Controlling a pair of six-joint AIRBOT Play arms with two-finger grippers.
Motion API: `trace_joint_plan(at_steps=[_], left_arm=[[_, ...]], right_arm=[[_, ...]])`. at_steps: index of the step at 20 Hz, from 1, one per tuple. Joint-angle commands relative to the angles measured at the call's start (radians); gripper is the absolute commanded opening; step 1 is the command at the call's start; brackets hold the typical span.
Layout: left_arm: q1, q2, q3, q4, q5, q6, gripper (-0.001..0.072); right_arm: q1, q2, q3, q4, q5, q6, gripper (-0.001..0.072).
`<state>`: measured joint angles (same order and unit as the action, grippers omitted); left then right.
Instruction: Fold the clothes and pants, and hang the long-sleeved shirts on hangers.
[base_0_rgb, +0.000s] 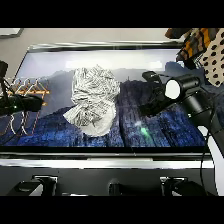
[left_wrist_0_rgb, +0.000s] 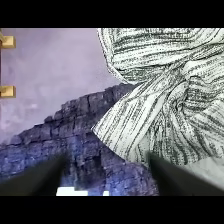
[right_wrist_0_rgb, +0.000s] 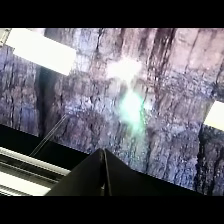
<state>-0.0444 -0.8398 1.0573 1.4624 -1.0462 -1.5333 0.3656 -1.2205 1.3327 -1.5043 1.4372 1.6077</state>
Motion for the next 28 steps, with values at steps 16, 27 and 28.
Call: trace_joint_plan(at_steps=[16, 27, 28], left_arm=[[0.203, -0.774, 0.031, -0.637, 0.136, 0.174, 0.0717], [0.176, -0.791, 0.032, -0.636, 0.126, 0.192, 0.0021], [0.176, -0.791, 0.032, -0.636, 0.123, 0.196, 0.0021]], right_arm=[[0.001, 0.001, 0.0, 0.0, -0.002, 0.001, 0.0032], [-0.002, 0.001, 0.0, -0.009, -0.202, 0.031, 0.0032], [-0.002, 0.001, 0.0, 0.009, -0.191, 0.031, 0.0033]])
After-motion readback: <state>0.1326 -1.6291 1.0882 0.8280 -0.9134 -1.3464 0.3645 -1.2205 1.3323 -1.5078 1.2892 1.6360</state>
